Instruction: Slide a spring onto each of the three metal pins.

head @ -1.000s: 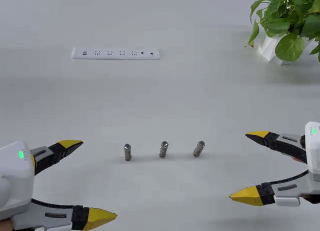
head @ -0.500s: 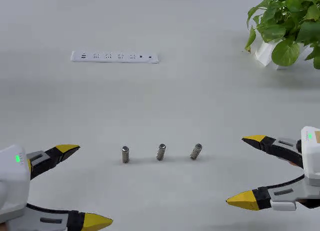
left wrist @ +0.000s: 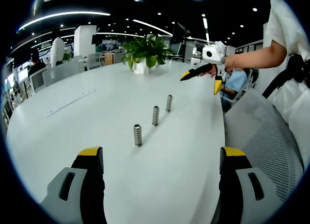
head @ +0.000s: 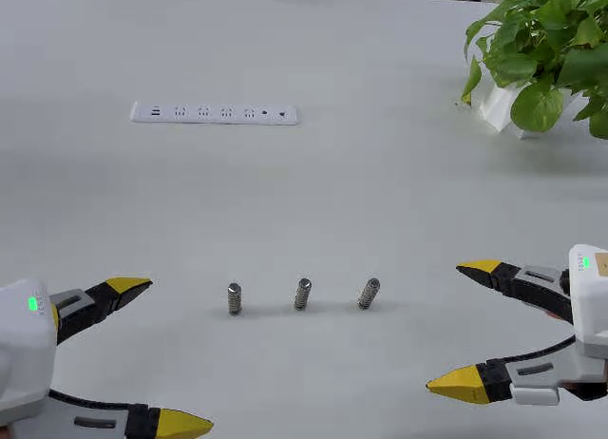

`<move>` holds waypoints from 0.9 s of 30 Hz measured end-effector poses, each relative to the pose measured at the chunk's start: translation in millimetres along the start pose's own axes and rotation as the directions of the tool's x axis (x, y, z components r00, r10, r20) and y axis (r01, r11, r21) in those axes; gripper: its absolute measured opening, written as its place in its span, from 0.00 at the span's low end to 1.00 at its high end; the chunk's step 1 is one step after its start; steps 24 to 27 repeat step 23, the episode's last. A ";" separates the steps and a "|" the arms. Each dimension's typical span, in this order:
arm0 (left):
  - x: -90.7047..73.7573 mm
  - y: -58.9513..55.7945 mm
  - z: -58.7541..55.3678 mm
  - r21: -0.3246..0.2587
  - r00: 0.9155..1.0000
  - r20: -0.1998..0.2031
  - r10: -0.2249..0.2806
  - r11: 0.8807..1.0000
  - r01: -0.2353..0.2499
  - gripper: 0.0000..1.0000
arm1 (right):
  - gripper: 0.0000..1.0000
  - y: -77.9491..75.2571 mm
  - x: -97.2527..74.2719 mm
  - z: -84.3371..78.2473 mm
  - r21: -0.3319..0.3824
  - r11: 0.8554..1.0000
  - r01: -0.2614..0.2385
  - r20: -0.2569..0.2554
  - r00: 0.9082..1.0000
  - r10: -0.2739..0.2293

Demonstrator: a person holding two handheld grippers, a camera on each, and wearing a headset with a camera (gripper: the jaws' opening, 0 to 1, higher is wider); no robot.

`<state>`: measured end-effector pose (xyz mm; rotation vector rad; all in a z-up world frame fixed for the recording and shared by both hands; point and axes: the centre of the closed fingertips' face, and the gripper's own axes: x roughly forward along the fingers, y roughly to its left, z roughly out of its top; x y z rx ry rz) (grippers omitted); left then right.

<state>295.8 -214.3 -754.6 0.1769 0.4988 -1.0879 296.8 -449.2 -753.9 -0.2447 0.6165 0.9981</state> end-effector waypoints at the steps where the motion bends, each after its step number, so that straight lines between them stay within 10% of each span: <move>1: 0.1 -0.3 0.0 0.001 1.000 -0.001 -0.001 1.000 0.001 0.99 | 0.96 -0.3 -0.1 -0.1 0.000 1.000 0.000 -0.001 1.000 0.000; 27: -0.8 -0.7 -2.0 -0.002 1.000 -0.003 -0.002 1.000 0.002 0.99 | 0.95 -0.2 0.7 0.7 -0.005 1.000 -0.003 -0.004 1.000 0.003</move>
